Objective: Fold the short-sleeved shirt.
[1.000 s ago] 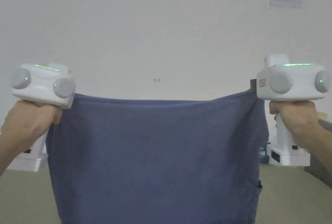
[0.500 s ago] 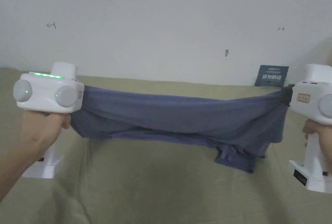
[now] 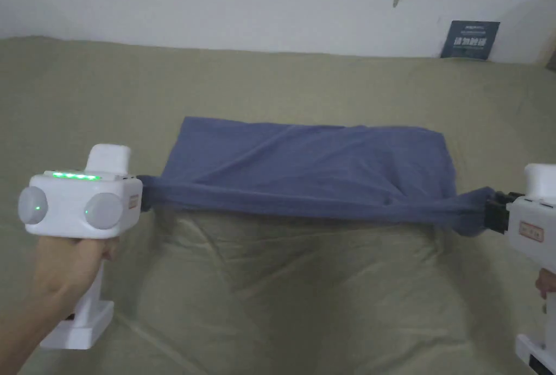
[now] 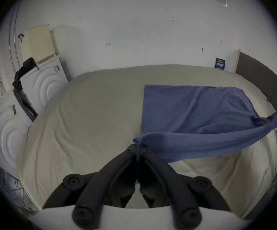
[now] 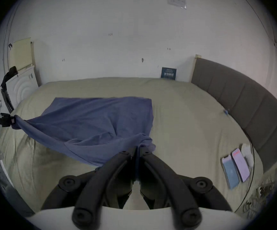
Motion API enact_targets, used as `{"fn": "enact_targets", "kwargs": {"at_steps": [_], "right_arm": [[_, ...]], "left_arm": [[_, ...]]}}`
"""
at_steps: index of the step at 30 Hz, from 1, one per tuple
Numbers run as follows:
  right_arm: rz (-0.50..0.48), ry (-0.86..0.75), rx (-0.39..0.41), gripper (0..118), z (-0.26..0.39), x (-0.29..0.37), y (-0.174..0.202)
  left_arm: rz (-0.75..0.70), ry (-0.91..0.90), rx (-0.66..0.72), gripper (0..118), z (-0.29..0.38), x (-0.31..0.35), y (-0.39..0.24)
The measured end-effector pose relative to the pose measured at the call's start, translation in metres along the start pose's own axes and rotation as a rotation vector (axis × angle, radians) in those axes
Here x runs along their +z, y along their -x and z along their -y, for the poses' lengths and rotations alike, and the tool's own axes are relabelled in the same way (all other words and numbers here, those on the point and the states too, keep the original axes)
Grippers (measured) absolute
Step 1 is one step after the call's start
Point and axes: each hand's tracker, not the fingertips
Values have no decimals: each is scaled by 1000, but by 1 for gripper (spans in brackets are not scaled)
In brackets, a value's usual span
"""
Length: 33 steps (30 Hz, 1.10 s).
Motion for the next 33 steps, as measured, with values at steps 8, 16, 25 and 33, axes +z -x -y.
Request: {"fn": "enact_targets", "kwargs": {"at_steps": [8, 16, 25, 33], "right_arm": [[-21, 45, -8, 7, 79, 64, -4], [-33, 96, -56, 7, 120, 93, -23], [-25, 151, -63, 7, 132, 77, -17], [-7, 195, -97, 115, 131, 72, -20]], "left_arm": [[78, 39, 21, 2, 74, 60, 8], [86, 68, -10, 2, 115, 85, 10], [94, 123, -24, 2, 133, 76, 3], [102, 155, 31, 118, 134, 74, 8]]}}
